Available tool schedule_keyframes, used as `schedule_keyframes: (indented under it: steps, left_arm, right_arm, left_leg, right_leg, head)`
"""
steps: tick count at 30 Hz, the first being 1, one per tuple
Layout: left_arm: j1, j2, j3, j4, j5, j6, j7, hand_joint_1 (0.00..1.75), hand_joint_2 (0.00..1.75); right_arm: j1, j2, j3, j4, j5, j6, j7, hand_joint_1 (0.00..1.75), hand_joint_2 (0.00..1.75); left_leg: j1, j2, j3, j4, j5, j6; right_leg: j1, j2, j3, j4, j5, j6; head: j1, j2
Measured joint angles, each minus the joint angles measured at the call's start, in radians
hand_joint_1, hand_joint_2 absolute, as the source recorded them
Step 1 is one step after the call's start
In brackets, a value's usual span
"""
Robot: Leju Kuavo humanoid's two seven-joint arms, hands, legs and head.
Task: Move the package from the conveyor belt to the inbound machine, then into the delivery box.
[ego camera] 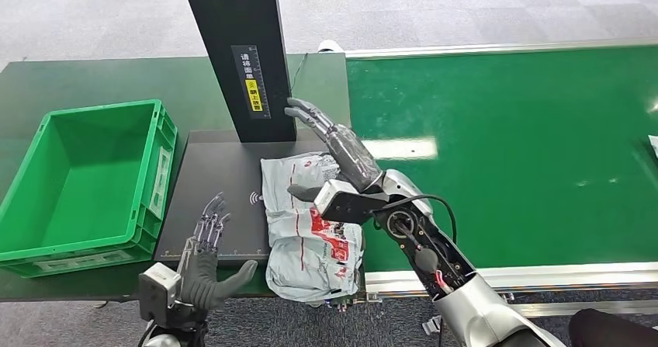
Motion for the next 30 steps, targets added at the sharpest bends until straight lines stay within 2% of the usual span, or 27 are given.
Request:
schedule_keyframes:
  steps: [3,13,20,24,30]
  left_arm:
    - [-0.014,0.0,-0.035,-0.001,-0.125,0.052,0.01,0.0,1.75]
    - [-0.046,0.017,-0.129,0.013,-0.293,0.074,0.022,0.0,1.75]
    - [-0.066,0.052,-0.243,0.053,-0.498,0.034,-0.04,0.0,1.75]
    - [-0.075,0.064,-0.308,0.091,-0.552,0.019,-0.03,0.0,1.75]
    - [-0.089,0.071,-0.327,0.131,-0.576,-0.006,-0.003,0.0,1.75]
  right_arm:
    - [0.016,0.0,-0.03,-0.023,-0.016,-0.023,0.006,0.0,1.75]
    - [0.039,0.005,-0.08,-0.061,-0.047,-0.046,0.011,0.0,1.75]
    - [0.038,0.008,-0.096,-0.069,-0.062,-0.049,0.021,0.0,1.75]
    - [0.038,0.008,-0.099,-0.069,-0.064,-0.049,0.022,0.0,1.75]
    - [0.039,0.005,-0.103,-0.069,-0.064,-0.049,0.025,0.0,1.75]
  left_leg:
    - [0.0,0.0,0.0,0.0,0.0,0.0]
    - [0.0,0.0,0.0,0.0,0.0,0.0]
    - [0.0,0.0,0.0,0.0,0.0,0.0]
    - [0.0,0.0,0.0,0.0,0.0,0.0]
    - [0.0,0.0,0.0,0.0,0.0,0.0]
  right_leg:
    - [0.0,0.0,0.0,0.0,0.0,0.0]
    - [0.0,0.0,0.0,0.0,0.0,0.0]
    - [0.0,0.0,0.0,0.0,0.0,0.0]
    - [0.0,0.0,0.0,0.0,0.0,0.0]
    - [0.0,0.0,0.0,0.0,0.0,0.0]
  head:
    - [0.0,0.0]
    - [0.0,0.0]
    - [0.0,0.0]
    - [0.0,0.0]
    - [0.0,0.0]
